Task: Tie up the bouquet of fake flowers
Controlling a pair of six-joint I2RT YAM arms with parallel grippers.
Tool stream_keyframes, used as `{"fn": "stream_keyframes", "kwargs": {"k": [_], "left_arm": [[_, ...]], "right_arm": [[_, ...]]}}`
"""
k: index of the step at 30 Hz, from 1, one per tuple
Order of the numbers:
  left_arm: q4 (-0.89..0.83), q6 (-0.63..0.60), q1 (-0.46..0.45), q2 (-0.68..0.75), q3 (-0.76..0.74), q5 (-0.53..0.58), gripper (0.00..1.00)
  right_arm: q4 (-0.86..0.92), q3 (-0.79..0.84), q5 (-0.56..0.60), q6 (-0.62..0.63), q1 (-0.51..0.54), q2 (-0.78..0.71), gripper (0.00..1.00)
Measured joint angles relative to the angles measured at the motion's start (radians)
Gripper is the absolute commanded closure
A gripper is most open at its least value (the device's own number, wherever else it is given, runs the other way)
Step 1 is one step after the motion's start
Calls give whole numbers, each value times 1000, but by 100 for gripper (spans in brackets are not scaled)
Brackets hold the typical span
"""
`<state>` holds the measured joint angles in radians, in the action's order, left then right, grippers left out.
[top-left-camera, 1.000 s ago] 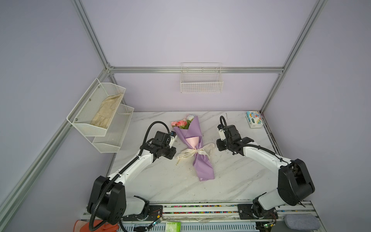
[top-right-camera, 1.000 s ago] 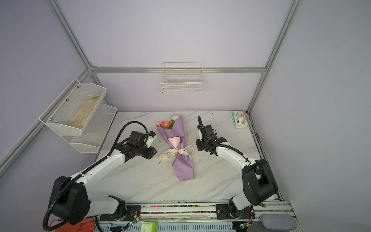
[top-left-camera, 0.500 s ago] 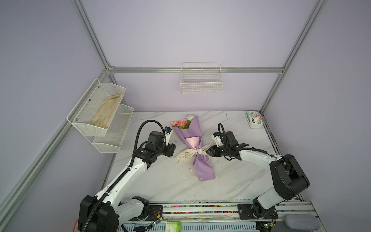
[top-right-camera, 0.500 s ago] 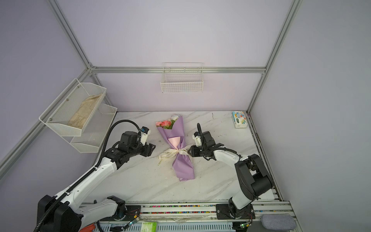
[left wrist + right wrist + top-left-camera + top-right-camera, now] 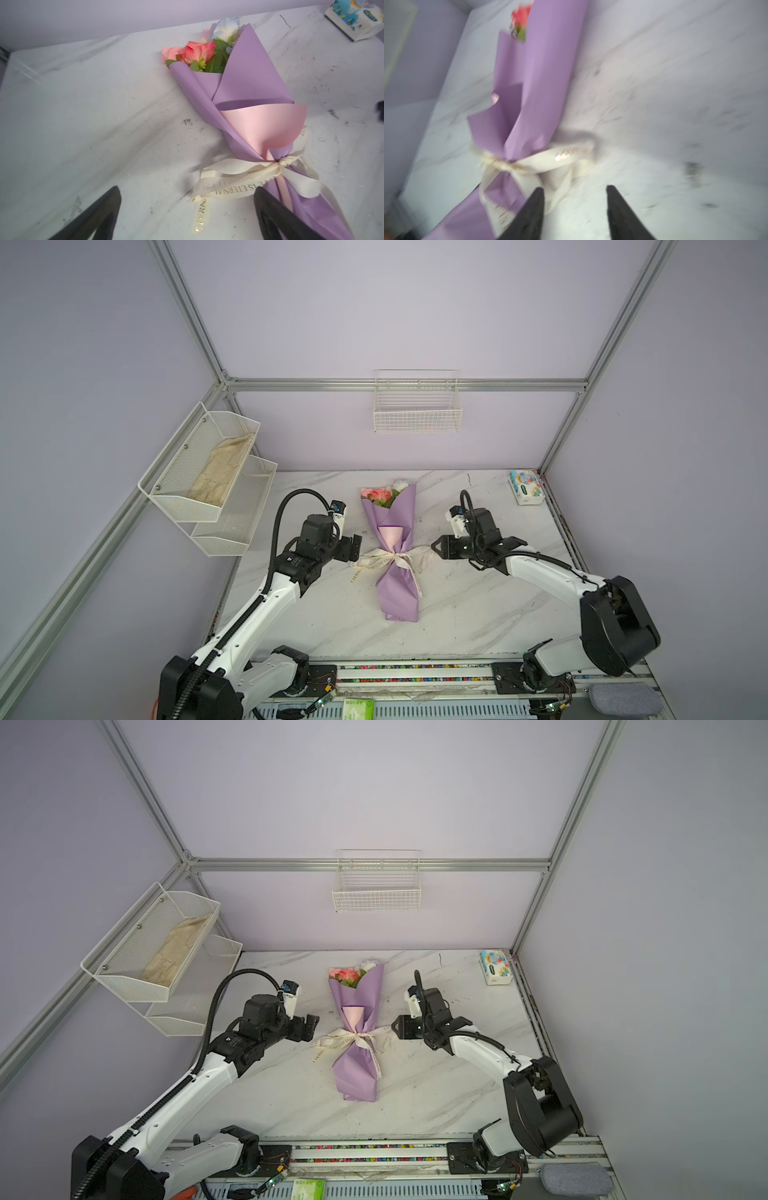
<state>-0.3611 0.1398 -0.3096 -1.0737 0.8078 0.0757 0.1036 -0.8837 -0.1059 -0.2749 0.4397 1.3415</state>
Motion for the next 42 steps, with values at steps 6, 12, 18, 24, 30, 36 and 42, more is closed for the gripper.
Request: {"fn": "stream_keyframes", "kwargs": {"k": [6,12,18,24,30,36,42], "left_arm": [[94,52,135,-15,-71,124,0],[264,35,208,-92,-193,261,0],[494,-50,219,-228,-307,294,0],[805,-126,256,-304,-344,197,0],[1143,-145,301,-494,-423,87,0],[1137,-132,303,-496,-423,123,0],[1202,-133,303,-497,-423,130,0]], "right_arm": [[-392,135,515,151,-63,-95,3],[-665,227,499,202,-298,183,3],[-966,301,346,301,-314,375,3],[-1301,442,199,341,-340,421,3],[-1371,439,235,330,-343,438,3],[-1394,427,284,320,-343,438,3],[-1394,427,296,314,-343,438,3]]}}
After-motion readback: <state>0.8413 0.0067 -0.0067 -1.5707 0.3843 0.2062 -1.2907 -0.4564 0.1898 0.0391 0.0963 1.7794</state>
